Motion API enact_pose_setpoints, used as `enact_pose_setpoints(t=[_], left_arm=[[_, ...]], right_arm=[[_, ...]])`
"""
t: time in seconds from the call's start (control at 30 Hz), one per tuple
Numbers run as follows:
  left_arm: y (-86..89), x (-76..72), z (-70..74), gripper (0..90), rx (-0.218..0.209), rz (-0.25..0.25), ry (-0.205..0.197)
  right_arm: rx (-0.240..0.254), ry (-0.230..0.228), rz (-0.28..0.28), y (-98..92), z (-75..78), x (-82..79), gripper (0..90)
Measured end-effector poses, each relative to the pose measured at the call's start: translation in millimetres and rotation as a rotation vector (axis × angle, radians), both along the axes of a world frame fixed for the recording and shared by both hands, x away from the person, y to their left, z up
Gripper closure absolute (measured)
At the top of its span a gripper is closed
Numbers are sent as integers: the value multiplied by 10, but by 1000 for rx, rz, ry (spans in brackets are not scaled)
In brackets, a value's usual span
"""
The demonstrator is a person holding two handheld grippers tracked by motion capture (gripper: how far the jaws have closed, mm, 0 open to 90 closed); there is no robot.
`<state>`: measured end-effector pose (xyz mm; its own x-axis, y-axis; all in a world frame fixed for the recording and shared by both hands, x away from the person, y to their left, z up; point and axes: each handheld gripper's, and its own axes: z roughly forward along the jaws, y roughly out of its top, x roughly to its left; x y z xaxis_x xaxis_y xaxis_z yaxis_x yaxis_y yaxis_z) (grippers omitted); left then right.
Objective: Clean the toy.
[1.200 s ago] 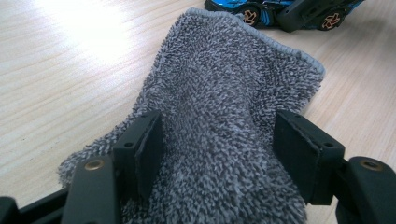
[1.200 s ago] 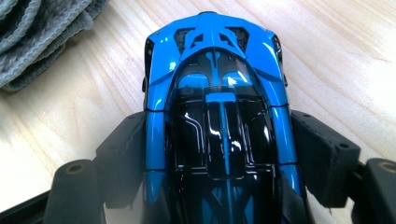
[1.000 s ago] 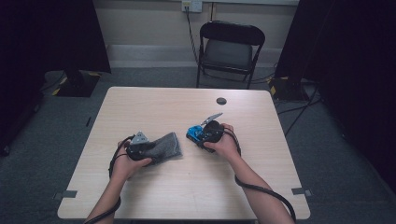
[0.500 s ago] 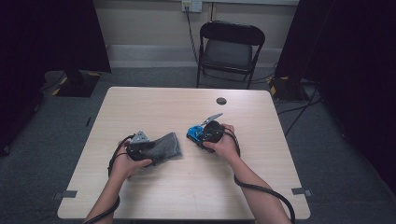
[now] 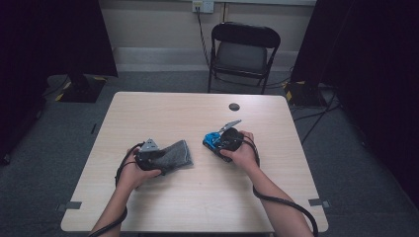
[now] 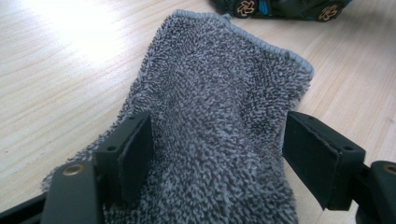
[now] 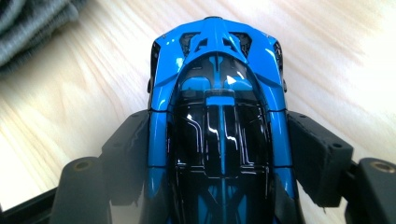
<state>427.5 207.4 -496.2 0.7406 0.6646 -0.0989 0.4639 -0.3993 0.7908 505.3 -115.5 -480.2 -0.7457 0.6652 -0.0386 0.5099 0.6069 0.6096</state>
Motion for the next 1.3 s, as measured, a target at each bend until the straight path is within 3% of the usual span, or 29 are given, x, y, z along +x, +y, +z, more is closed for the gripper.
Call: enact_pose_setpoints(t=[0.27,0.37,0.43,0.5,0.57,0.77,0.9,0.97,1.03,1.1,1.17,1.3], left_arm=[[-20,18,-26,253,25,-6,-15],[-26,13,-33,332,70,-4,-38],[-23,5,-29,467,78,-2,-49],[-13,4,-5,648,65,36,-20],[-26,13,18,689,42,85,23],[-84,88,141,704,10,222,-44],[-191,220,168,702,18,281,-46],[-256,285,184,700,-10,288,-36],[-341,328,212,700,9,269,-31],[-412,343,230,700,-17,253,-26],[-487,344,243,700,1,209,-22],[-569,321,240,704,-19,112,-4]], right_arm=[[19,-1,16,-62,47,-52,282],[20,1,28,-68,53,-88,282],[20,3,31,-76,51,-108,282],[23,3,36,-77,56,-136,282],[34,6,45,-72,74,-164,282],[45,2,107,12,152,-297,282],[63,-5,146,84,222,-383,283],[77,-3,167,134,256,-438,283],[90,-4,190,191,279,-492,283],[84,-5,211,244,286,-526,282],[90,-7,218,275,280,-538,283],[81,-24,200,285,294,-531,283]])
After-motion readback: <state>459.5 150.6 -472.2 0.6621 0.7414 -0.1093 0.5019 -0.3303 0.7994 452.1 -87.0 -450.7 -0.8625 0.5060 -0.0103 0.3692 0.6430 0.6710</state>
